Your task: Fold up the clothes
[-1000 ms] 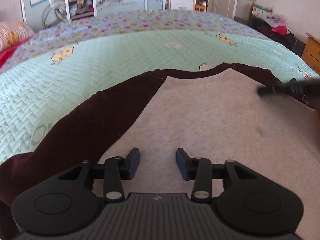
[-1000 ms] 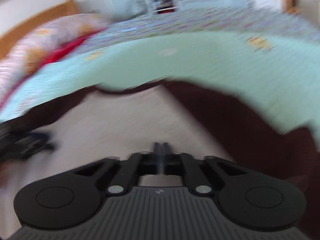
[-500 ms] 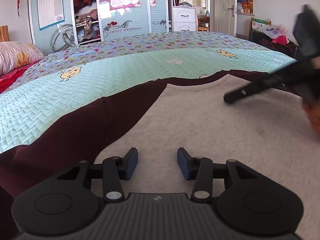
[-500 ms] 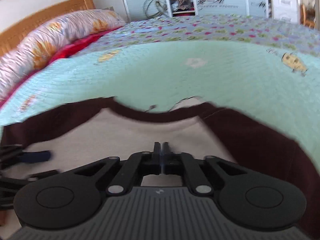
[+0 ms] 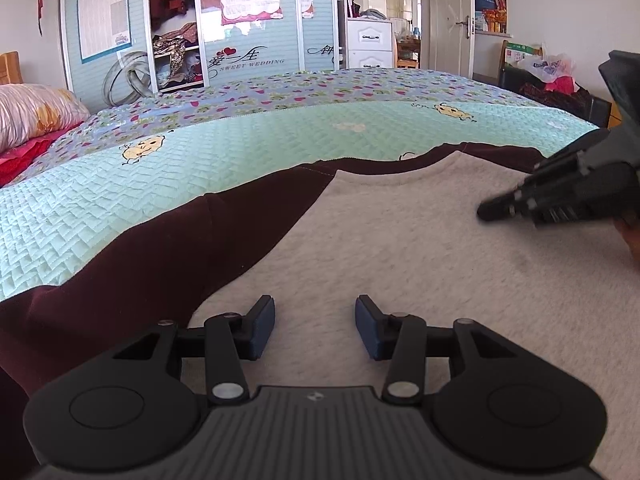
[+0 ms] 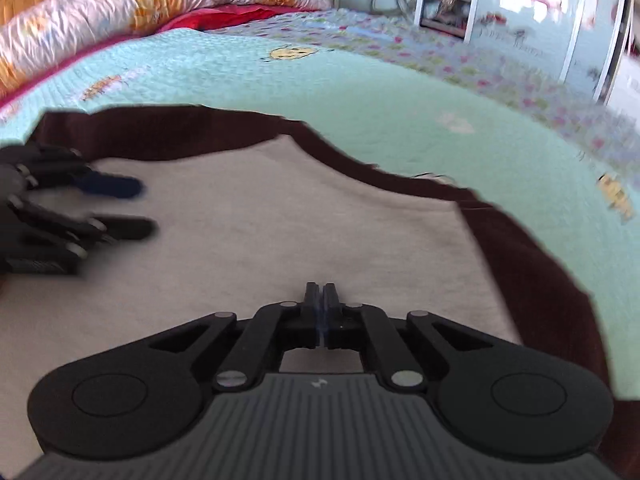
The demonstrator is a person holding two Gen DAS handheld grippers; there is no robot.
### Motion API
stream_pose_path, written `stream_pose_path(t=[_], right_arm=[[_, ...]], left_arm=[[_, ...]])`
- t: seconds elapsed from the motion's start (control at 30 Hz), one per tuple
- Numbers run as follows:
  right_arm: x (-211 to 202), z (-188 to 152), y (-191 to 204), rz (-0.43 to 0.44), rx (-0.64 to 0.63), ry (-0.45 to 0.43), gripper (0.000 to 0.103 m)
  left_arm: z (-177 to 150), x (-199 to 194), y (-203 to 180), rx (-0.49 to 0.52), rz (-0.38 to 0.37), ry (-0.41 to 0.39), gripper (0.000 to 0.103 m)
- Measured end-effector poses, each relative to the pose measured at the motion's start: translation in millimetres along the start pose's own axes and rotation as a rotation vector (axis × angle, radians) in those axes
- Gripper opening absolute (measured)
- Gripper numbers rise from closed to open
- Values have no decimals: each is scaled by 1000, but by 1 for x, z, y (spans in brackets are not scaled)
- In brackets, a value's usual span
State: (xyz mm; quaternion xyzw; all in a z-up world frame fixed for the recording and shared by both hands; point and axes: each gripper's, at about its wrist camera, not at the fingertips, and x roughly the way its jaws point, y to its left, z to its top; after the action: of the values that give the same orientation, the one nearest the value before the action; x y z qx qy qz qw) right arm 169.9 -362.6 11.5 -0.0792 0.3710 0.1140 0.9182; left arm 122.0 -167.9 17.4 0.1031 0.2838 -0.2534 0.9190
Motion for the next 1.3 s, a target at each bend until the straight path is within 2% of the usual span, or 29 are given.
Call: stream_pose_path(t=[0.03, 0.1, 0.13, 0.23, 0.27, 0.3, 0.37, 0.4, 0.47, 0.5, 0.57, 0.6, 0.67, 0.73, 0.77, 0.8, 0.87, 0.9, 0.93, 1.0, 1.03, 1.07, 1.1, 1.17, 1.2, 1.27, 1.3], right_arm=[[2, 1, -10, -59, 31, -13, 1], [-1, 9, -17, -113, 105, -23, 3], [-2, 13, -20, -131, 138, -26, 9], [9, 9, -2, 87, 102, 12, 9], [12, 7, 3, 153, 93, 20, 5], [16, 6, -4, 153, 107, -9, 1], [21, 11, -20, 122, 181, -50, 1], [21, 15, -22, 36, 181, -49, 2], [13, 19, -20, -5, 169, -44, 3], [8, 21, -19, -15, 165, -45, 11], [-14, 17, -21, 104, 187, -115, 11], [-12, 14, -19, 161, 192, -110, 15], [-9, 7, -16, 269, 199, -101, 14], [9, -4, -18, 255, 189, -83, 1], [17, -8, -20, 250, 194, -74, 1], [18, -4, -31, 257, 283, -73, 1], [5, -2, -32, 44, 315, -98, 2], [-4, 1, -32, -29, 328, -110, 4], [-12, -3, -35, -10, 374, -119, 10], [-33, -15, -36, 117, 449, -121, 12], [-41, -21, -30, 166, 416, -93, 15], [-47, -27, -25, 207, 381, -66, 30], [-49, -32, -26, 163, 330, -52, 32], [-54, -41, -28, 75, 236, -26, 12], [-66, -44, -39, 10, 278, -39, 10], [-90, -50, -60, -114, 363, -70, 20], [-106, -59, -75, -91, 422, -114, 20]], left_arm=[[0, 0, 0, 1, 0, 0, 48], [0, 0, 0, 2, 0, -1, 48], [0, 0, 0, 2, 0, -1, 48], [0, 1, 0, 4, -1, 5, 48], [0, 1, -1, 9, 3, 4, 48], [0, 0, -2, 13, 6, 4, 48], [1, 0, -3, 19, 13, 5, 48], [1, 0, -3, 22, 15, 6, 49], [0, -1, -3, 21, 15, 5, 49], [0, -1, -2, 17, 13, 5, 49], [-1, -1, -1, 13, 11, 3, 49], [-1, -1, -1, 13, 10, 2, 49], [-2, -2, -1, 13, 10, 1, 49], [-1, 0, -2, 18, 13, 8, 49], [0, 0, -2, 19, 14, 9, 50], [0, -1, -2, 20, 14, 11, 50], [1, -1, -2, 22, 16, 14, 51], [2, -1, -2, 24, 16, 19, 52], [3, -1, -2, 24, 18, 23, 52], [6, 0, -3, 30, 26, 38, 54], [7, 1, -5, 35, 32, 49, 55], [10, 2, -5, 29, 38, 65, 55], [13, 2, -5, 22, 43, 82, 56], [19, 3, -5, -10, 61, 120, 56], [23, 2, -6, -24, 70, 140, 56], [29, -2, -6, -50, 71, 169, 56], [33, -4, -7, -62, 72, 184, 57]])
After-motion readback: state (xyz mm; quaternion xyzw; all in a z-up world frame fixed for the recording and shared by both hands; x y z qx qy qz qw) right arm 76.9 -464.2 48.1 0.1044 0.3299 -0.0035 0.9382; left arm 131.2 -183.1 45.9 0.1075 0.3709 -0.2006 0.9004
